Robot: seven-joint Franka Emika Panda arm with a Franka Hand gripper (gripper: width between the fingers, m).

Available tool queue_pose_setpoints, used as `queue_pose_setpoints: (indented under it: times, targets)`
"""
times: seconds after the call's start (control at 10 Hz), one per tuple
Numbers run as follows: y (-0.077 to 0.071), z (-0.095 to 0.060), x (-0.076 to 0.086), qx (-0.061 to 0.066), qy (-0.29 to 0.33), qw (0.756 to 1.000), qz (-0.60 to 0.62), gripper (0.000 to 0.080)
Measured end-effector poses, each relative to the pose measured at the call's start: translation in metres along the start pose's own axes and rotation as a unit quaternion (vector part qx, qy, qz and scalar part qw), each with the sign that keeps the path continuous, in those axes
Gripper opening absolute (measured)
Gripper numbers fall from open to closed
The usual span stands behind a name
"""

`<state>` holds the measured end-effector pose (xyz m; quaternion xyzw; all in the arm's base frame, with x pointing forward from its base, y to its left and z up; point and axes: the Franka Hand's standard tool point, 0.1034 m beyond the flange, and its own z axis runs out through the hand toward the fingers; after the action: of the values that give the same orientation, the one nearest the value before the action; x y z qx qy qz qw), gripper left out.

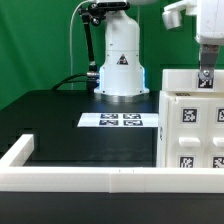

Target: Assemble cabinet

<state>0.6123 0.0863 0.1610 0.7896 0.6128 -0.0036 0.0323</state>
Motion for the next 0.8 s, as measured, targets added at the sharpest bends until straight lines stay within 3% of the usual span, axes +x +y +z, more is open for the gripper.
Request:
queue_pose_setpoints:
  times: [0.1, 0.5, 0.8]
  targets:
    - [0.0000, 0.0001, -0.0002, 0.000, 0.000, 1.000, 0.000, 0.0554]
    - [0.0002, 0.0003, -0.0010, 0.000, 0.000, 1.000, 0.029, 0.0554]
    - [0.0001, 0.0006, -0.0010, 0.001, 0.000, 0.987, 0.161, 0.0556]
